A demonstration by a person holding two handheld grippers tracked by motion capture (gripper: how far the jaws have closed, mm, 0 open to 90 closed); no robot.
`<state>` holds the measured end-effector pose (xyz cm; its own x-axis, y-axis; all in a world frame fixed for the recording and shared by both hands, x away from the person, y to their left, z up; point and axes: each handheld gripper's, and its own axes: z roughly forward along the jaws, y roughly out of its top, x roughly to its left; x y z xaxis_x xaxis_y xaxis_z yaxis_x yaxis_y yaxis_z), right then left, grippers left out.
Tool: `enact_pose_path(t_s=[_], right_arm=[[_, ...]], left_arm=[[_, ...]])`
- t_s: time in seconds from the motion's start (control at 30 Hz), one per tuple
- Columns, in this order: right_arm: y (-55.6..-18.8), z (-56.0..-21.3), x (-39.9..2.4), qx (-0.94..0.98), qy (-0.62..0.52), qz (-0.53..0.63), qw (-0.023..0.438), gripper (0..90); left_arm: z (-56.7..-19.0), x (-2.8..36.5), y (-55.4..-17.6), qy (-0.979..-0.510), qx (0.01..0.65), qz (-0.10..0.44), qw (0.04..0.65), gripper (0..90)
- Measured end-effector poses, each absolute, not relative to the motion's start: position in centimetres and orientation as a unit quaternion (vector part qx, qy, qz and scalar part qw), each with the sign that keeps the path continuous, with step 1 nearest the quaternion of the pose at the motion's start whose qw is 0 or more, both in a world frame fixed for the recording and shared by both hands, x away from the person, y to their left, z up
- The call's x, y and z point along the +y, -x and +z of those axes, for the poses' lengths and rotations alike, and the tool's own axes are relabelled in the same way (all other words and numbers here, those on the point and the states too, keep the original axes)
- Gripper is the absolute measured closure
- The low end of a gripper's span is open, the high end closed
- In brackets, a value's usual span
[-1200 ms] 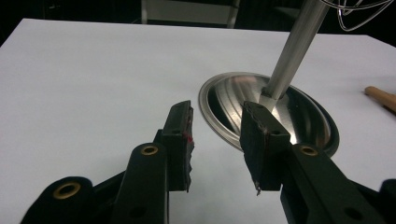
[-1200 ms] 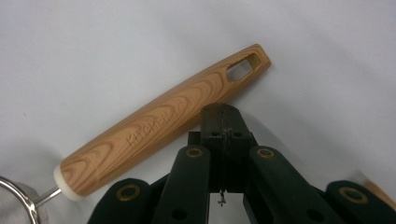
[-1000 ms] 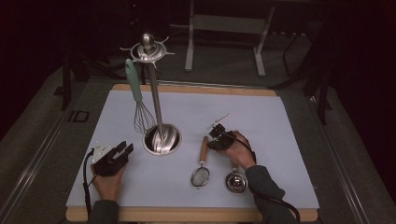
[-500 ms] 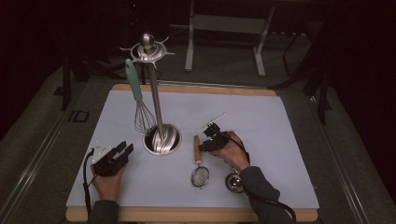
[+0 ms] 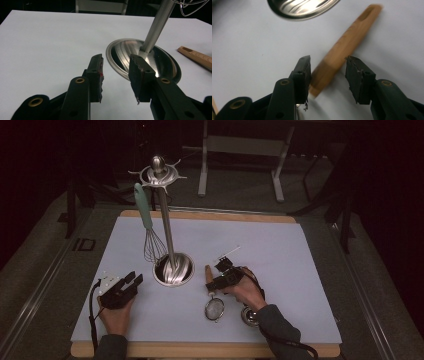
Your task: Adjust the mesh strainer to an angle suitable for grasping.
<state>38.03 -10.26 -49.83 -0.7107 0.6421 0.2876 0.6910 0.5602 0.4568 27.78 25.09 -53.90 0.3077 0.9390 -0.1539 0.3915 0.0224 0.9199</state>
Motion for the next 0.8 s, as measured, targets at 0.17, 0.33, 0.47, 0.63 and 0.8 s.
enact_pose_path(t_s=[0.17,0.33,0.47,0.63,0.8], right_arm=[[-37.5,-50.4,-9.3,-0.891,0.371,-0.257,0.043,51.3],[-37.3,-50.6,-8.3,-0.903,0.36,-0.232,0.034,55.2],[-37.5,-50.4,-7.8,-0.908,0.353,-0.221,0.03,60.7],[-37.7,-50.0,-7.6,-0.913,0.352,-0.208,0.018,65.4],[-38.2,-49.9,-7.8,-0.907,0.367,-0.206,0.035,67.4]], left_arm=[[-53.9,25.1,-27.8,-0.641,0.519,0.278,0.492,64.3],[-53.9,25.1,-27.8,-0.641,0.519,0.278,0.493,64.3],[-53.9,25.1,-27.8,-0.64,0.519,0.278,0.494,64.3],[-53.9,25.1,-27.8,-0.639,0.52,0.278,0.494,64.3],[-53.9,25.1,-27.8,-0.64,0.519,0.278,0.494,64.3]])
